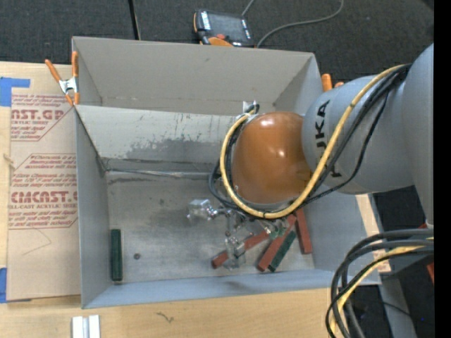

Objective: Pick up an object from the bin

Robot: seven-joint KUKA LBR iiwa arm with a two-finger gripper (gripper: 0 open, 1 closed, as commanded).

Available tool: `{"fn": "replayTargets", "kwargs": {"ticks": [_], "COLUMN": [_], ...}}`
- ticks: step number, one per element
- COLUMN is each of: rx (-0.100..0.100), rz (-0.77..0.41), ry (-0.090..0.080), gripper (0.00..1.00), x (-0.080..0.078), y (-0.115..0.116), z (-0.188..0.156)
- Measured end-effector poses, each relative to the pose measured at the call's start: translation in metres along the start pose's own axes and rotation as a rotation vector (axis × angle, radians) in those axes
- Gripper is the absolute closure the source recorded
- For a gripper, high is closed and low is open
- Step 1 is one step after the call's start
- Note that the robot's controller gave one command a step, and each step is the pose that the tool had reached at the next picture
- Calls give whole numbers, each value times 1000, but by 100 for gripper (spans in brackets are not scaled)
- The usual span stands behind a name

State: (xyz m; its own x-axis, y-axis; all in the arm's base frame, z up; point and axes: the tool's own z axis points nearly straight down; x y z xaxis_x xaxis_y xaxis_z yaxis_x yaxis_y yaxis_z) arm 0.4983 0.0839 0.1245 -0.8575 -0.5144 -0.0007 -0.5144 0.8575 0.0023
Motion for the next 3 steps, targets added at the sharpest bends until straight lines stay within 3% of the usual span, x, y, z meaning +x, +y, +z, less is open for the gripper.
{"fn": "replayTargets", "kwargs": {"ticks": [1, 2, 3], "rx": [3, 0, 6], "rz": [-99, -101, -154], "ry": [-4, 0, -7], "gripper": [0, 100, 100], "x": [34, 34, 12], "y": [-50, -48, -42], "z": [56, 55, -117]}}
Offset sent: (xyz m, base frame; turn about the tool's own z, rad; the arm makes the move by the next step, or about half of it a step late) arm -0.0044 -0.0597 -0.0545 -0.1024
